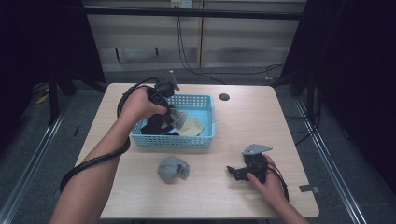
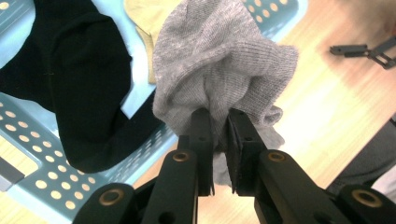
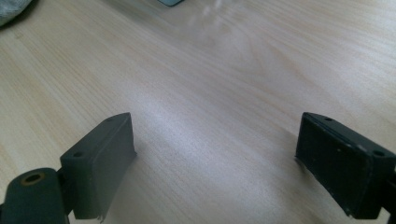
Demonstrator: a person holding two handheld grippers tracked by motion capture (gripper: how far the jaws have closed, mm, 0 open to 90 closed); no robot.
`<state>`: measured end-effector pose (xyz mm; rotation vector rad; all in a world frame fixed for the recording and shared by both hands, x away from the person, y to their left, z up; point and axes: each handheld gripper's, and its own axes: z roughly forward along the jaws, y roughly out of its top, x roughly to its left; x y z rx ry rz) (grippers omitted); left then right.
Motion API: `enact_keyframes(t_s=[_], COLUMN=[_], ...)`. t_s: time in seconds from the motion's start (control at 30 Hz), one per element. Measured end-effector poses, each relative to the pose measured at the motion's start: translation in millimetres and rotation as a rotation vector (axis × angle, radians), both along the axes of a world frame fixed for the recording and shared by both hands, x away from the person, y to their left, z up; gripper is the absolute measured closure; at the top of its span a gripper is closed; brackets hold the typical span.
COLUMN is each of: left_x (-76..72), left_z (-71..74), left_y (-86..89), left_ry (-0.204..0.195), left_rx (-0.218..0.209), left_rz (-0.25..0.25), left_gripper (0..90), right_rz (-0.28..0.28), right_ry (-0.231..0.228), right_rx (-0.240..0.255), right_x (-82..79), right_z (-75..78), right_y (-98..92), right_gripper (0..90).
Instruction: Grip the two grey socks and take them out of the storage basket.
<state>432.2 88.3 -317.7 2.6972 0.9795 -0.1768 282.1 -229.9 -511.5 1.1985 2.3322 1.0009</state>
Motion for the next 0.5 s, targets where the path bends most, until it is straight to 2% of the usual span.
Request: enact_keyframes(t_s=[0.1, 0.23, 0.37, 0.4, 0.5], left_x=[-4.8, -17.7, -26.3, -32.3, -42.3], left_z=[1.6, 3.9, 5.3, 5.6, 4.8], left_y=[-1.1, -4.3, -6.4, -8.0, -10.8], left_ry=[-0.003, -0.01, -0.017, -0.021, -0.03], left_rx=[-0.003, -0.022, -0.032, -0.033, -0.048], left_rz=[-0.007, -0.052, -0.073, -0.098, -0.121], left_gripper=[81.8, 81.7, 81.8, 81.7, 81.7], right_rz=[0.0, 0.0, -0.001, 0.0, 0.0], right_ry=[0.0, -0.001, 0.0, -0.001, -0.001], right_rx=[0.0, 0.001, 0.001, 0.001, 0.001], right_x=[0.0, 0.0, -0.1, 0.0, 0.0], right_z=[0.0, -0.1, -0.1, -0.1, -0.1], right_y=[0.0, 0.1, 0.1, 0.1, 0.1], right_gripper=[11.0, 11.0, 11.0, 11.0, 11.0])
